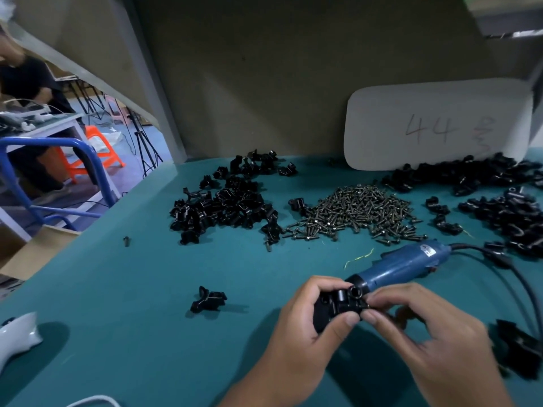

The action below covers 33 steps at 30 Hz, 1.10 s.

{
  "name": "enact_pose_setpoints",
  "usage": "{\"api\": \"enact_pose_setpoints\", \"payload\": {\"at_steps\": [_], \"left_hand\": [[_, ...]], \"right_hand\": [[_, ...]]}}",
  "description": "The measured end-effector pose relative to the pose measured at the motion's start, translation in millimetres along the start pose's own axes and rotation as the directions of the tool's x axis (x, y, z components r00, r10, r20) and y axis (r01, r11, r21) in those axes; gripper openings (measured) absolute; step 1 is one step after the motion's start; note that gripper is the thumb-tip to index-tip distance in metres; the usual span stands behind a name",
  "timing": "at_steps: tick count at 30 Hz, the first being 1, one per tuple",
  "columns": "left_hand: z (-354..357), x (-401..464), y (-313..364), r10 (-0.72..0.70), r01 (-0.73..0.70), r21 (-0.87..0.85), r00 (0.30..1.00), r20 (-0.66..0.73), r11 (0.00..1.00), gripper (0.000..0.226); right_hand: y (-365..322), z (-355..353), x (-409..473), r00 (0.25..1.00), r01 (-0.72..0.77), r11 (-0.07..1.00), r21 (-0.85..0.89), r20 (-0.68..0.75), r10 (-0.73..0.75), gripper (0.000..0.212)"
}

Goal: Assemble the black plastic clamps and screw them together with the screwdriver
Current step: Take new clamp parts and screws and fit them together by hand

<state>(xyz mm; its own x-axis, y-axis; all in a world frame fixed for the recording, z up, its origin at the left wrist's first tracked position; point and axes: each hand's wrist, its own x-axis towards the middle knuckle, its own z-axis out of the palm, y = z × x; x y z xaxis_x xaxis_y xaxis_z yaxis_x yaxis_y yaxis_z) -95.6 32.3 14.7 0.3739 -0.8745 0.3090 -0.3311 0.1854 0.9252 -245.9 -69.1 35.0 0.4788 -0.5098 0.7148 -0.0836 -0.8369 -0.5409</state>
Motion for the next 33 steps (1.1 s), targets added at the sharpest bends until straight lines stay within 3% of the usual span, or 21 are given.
{"api": "enact_pose_setpoints", "payload": {"at_steps": [10, 13, 17, 21, 26, 28, 33], "left_hand": [[0.0, 1.2, -0.1, 0.008, -0.008, 0.007, 1.000, -0.026, 1.000, 0.026], [-0.4, 1.5, -1.8, 0.006, -0.005, 0.016, 1.000, -0.028, 1.000, 0.028], [1.1, -0.7, -1.7, -0.003, 0.003, 0.028, 1.000, -0.013, 1.000, 0.029], [1.8, -1.0, -1.9, -0.006, 0.006, 0.010, 1.000, -0.001, 1.000, 0.028], [3.4, -1.5, -4.4, -0.006, 0.006, 0.016, 1.000, 0.017, 1.000, 0.027], [4.8, -1.1, -4.4, -0.027, 0.027, -0.007, 1.000, 0.015, 1.000, 0.027], [2.8, -1.4, -2.4, -0.050, 0.050, -0.003, 0.999, 0.009, 0.999, 0.026]], "right_hand": [[-1.5, 1.9, 0.6, 0.999, 0.021, 1.000, -0.012, -0.026, -0.022, 0.018], [-0.3, 3.0, 0.2, 0.999, 0.024, 0.998, -0.053, -0.045, -0.026, 0.009], [0.5, 2.3, -0.2, 0.998, -0.037, 0.999, -0.024, -0.046, 0.036, 0.007], [-2.4, 0.9, -0.6, 0.993, -0.120, 0.993, 0.020, 0.022, 0.120, 0.007], [2.7, 7.2, -5.4, 0.961, -0.257, 0.966, 0.013, 0.109, 0.254, 0.029], [4.8, 7.6, -5.6, 0.961, -0.233, 0.972, -0.029, 0.145, 0.234, 0.038], [15.5, -3.9, -4.0, 0.921, -0.046, 0.991, -0.126, 0.380, 0.091, 0.018]]}}
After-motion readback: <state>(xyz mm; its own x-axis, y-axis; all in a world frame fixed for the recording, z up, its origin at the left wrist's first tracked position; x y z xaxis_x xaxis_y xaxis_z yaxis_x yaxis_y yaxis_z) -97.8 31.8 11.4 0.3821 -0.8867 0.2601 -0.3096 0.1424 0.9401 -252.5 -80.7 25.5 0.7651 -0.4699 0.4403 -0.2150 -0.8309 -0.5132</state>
